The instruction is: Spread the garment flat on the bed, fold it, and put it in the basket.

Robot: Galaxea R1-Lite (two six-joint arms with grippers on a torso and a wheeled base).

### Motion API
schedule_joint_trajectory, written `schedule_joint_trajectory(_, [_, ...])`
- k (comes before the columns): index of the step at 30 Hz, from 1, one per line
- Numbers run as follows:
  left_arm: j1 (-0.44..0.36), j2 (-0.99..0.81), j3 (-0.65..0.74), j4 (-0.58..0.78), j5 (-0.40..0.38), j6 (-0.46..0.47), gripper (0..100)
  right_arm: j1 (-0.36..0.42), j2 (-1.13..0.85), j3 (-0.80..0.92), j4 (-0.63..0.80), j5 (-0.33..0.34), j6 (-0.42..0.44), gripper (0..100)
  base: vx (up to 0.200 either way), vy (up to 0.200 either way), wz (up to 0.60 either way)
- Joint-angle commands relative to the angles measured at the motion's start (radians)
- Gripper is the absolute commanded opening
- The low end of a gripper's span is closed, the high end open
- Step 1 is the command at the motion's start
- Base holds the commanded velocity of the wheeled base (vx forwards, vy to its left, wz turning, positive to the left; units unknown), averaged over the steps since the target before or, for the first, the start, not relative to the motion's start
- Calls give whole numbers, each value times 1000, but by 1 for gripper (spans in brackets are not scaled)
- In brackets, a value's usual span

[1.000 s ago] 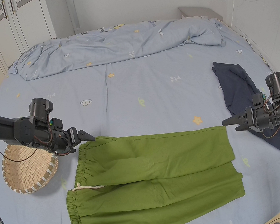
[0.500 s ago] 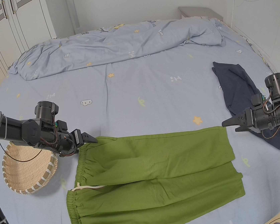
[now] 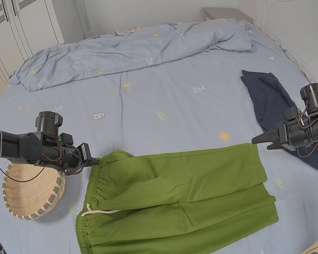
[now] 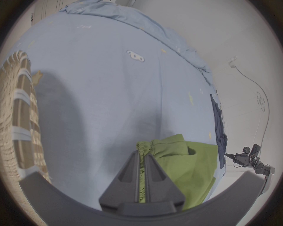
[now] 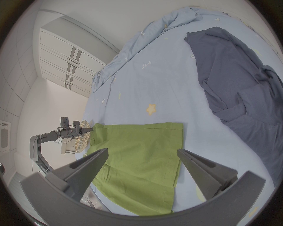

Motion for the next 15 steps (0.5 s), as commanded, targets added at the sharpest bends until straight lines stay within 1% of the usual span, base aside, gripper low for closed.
schedule_joint_trajectory(1, [1,-105,19,1,0,-6,0,-8,5,-5,-2,1,0,100,0,0,0])
schedule_joint_trajectory(5, [4,-220,58,1,-2,-8,0,-11,17,-8,-4,-1,1,100,0,0,0])
schedule_joint_trajectory(9, [2,-287,93,1,-3,-3,0,-12,34,-17,-10,-1,3,100,0,0,0])
schedule_joint_trajectory(13, [-4,-304,108,0,-5,0,0,-27,66,-25,-30,-1,1,100,0,0,0])
schedule_joint_trajectory(15, [-4,-304,110,0,-5,0,0,-38,114,-48,-61,-1,1,100,0,0,0])
